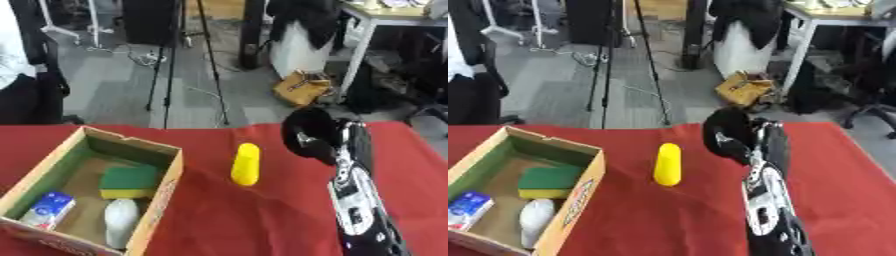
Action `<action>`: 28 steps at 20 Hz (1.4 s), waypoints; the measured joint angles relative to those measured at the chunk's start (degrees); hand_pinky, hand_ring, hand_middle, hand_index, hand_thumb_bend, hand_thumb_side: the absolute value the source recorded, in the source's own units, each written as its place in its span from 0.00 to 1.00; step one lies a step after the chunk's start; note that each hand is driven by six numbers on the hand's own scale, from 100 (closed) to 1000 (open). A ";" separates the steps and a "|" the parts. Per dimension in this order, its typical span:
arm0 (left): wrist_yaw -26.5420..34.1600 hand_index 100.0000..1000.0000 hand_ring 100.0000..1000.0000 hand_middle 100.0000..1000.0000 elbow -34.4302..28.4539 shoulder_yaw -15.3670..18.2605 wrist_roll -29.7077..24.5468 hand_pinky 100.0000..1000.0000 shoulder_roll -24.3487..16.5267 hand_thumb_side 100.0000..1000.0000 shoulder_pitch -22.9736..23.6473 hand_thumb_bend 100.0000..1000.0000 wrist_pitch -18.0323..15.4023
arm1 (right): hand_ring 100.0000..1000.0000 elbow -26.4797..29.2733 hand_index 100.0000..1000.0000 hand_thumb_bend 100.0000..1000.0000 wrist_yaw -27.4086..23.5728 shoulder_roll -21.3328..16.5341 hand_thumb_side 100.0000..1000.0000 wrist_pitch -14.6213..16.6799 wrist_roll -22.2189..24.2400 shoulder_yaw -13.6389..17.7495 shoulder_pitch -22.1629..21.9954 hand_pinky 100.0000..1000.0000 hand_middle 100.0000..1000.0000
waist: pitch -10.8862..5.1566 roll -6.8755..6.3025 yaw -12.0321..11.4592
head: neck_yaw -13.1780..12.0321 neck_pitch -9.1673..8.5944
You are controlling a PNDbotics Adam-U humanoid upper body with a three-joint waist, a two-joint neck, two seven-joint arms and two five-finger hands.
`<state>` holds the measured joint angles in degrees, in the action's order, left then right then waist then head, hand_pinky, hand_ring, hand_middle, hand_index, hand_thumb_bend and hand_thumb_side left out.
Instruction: Pick up objects on the table and place them in the box.
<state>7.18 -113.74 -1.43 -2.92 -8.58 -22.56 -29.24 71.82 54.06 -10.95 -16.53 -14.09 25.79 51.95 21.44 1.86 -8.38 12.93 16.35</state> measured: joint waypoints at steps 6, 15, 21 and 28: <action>0.27 0.81 0.90 0.86 0.00 -0.05 -0.07 0.92 0.35 0.86 0.05 0.00 0.35 | 0.37 2.28 0.50 0.58 -5.14 1.21 0.28 -3.01 4.78 -0.34 0.52 0.33 0.30 | -1.09 0.65 -0.52 | -0.93 0.15; 0.57 0.81 0.89 0.86 0.00 -0.34 0.09 0.92 0.84 0.86 0.06 0.00 0.58 | 0.37 7.24 0.50 0.55 -12.36 2.72 0.28 -6.93 10.33 -1.87 2.12 0.32 0.30 | -2.32 1.62 -1.51 | -1.58 0.78; 0.77 0.81 0.89 0.86 0.00 -0.38 0.02 0.92 0.87 0.87 0.07 0.00 0.73 | 0.36 9.44 0.50 0.54 -15.63 3.18 0.30 -7.76 11.81 -3.38 4.00 0.32 0.30 | -2.53 2.63 -2.58 | -1.85 1.11; 0.98 0.81 0.90 0.86 0.00 -0.57 -0.13 0.92 1.21 0.87 0.07 0.00 0.89 | 0.36 9.75 0.50 0.53 -19.73 3.20 0.32 -7.60 12.63 -5.20 6.55 0.32 0.29 | -2.59 3.34 -4.04 | -2.61 1.11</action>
<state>8.16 -113.74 -2.00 -3.06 -7.37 -22.49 -28.35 81.58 34.33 -7.76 -24.13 -1.46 20.60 58.51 18.85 5.19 -12.41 10.33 17.46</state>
